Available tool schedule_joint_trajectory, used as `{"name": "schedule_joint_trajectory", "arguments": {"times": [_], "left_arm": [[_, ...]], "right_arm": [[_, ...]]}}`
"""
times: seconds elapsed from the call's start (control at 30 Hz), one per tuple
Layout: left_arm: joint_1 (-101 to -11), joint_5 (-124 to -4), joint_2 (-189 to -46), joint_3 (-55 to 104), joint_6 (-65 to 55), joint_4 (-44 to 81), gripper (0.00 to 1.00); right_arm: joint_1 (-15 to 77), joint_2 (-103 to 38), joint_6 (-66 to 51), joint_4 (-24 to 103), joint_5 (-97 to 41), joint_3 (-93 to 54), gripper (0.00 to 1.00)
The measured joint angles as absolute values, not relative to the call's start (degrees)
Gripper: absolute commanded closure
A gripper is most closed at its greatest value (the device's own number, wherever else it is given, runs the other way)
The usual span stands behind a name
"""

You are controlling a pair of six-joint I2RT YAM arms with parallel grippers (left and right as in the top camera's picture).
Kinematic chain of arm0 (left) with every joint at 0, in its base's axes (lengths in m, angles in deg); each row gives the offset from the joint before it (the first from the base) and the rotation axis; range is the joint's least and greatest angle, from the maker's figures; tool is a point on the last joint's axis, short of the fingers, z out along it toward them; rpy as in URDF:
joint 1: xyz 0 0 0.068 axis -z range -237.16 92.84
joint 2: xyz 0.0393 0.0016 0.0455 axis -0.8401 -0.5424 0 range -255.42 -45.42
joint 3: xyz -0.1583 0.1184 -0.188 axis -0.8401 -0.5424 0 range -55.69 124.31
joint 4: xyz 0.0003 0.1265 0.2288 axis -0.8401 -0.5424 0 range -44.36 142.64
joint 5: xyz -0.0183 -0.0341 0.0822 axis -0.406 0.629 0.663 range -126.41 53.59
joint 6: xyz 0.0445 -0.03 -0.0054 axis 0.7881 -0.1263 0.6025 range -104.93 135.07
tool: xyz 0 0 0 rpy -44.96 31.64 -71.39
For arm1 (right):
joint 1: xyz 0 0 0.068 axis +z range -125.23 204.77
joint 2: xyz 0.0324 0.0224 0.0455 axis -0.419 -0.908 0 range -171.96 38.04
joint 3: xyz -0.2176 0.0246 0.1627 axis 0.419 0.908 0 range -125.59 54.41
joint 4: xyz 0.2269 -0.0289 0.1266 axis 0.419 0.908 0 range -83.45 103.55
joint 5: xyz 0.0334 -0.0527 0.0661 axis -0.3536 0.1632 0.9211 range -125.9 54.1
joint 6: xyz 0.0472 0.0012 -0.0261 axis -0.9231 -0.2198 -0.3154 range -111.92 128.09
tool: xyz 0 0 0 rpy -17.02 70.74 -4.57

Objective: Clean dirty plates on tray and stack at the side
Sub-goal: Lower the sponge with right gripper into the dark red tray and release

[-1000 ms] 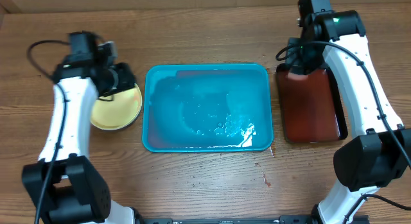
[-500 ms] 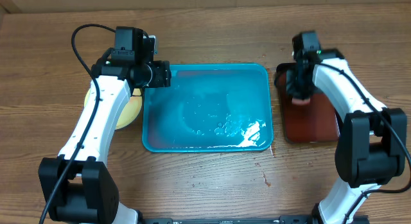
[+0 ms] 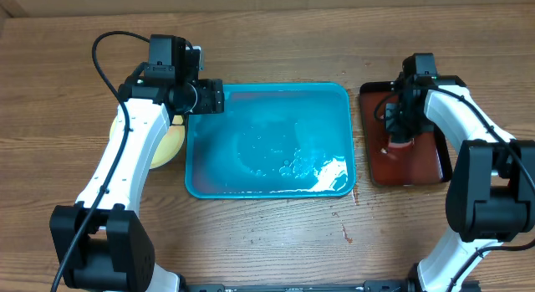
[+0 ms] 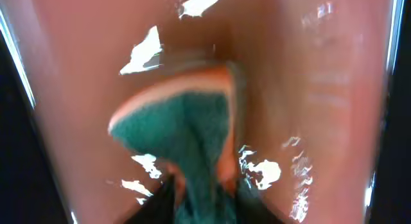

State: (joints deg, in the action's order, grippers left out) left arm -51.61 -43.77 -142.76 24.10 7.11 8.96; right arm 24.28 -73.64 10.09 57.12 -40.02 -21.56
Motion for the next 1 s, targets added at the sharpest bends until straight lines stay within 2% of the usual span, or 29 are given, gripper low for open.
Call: {"name": "schedule_joint_trajectory", "arguments": {"times": [0.03,0.1,0.23,0.6,1.0], "left_arm": [[-51.61,-43.7,-142.76,24.12,7.11,8.98,0.0],[-51.61,-43.64,-142.76,24.12,7.15,8.98,0.0],[-51.61,-43.66,-142.76,24.12,7.15,8.96,0.0],[-51.61,-43.64,-142.76,24.12,7.15,8.96,0.0],[-51.61,-43.62,-142.76,24.12,7.15,8.98,0.0]], "right_arm": [[24.28,-73.64,9.95,57.51,-39.85,-21.56,0.49],[24.34,-73.61,9.6,60.16,-39.36,-22.21,0.27],[24.34,-72.28,9.32,66.17,-39.02,-26.63,0.0],[24.37,-55.25,9.63,78.28,-35.3,-47.85,0.0],[24.39,-37.73,6.48,86.38,-23.1,-51.74,0.0]]}}
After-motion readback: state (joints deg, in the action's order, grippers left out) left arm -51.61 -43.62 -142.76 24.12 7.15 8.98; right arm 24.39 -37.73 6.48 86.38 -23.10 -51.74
